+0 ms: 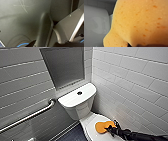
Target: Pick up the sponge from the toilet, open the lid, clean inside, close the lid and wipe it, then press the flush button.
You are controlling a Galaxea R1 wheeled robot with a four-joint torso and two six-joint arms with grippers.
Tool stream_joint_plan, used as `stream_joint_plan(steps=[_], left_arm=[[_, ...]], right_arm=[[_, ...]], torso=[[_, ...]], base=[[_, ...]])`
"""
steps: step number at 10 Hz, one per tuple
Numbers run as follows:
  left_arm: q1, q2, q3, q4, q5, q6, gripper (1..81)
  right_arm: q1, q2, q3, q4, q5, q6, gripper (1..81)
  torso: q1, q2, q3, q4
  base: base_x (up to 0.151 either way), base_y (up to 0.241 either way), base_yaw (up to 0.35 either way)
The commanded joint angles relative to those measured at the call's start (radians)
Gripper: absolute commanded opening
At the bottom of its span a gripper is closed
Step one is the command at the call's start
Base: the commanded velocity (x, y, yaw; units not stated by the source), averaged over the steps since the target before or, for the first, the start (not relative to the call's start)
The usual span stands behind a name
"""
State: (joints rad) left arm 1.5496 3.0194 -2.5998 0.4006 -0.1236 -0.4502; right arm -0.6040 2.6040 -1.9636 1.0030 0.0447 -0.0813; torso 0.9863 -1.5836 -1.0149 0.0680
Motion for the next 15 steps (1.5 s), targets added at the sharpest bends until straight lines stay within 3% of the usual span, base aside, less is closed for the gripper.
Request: stream_joint_plan(steps=[1,12,15], left_arm=[[0.021,0.003,0.004,0.01,0.068,-0.001,81.1],[0.021,0.015,0.004,0.014,0.068,0.001,81.1],[0.019,0.014,0.004,0.014,0.07,0.001,81.1]], right_arm=[[0.12,0.026,-0.023,0.029,-0.149,-0.003,1.0],[-0.145,-0.329,0.157,0.019,-0.146,-0.009,1.0],[-0.207,-0.37,0.189,0.017,-0.15,-0.011,1.0]], torso=[[0.0,0.0,0.0,0.0],[0.0,0.0,0.0,0.0],[0.0,0.0,0.0,0.0]], base=[[0.0,0.0,0.0],[0.0,0.0,0.0],[0.0,0.0,0.0]])
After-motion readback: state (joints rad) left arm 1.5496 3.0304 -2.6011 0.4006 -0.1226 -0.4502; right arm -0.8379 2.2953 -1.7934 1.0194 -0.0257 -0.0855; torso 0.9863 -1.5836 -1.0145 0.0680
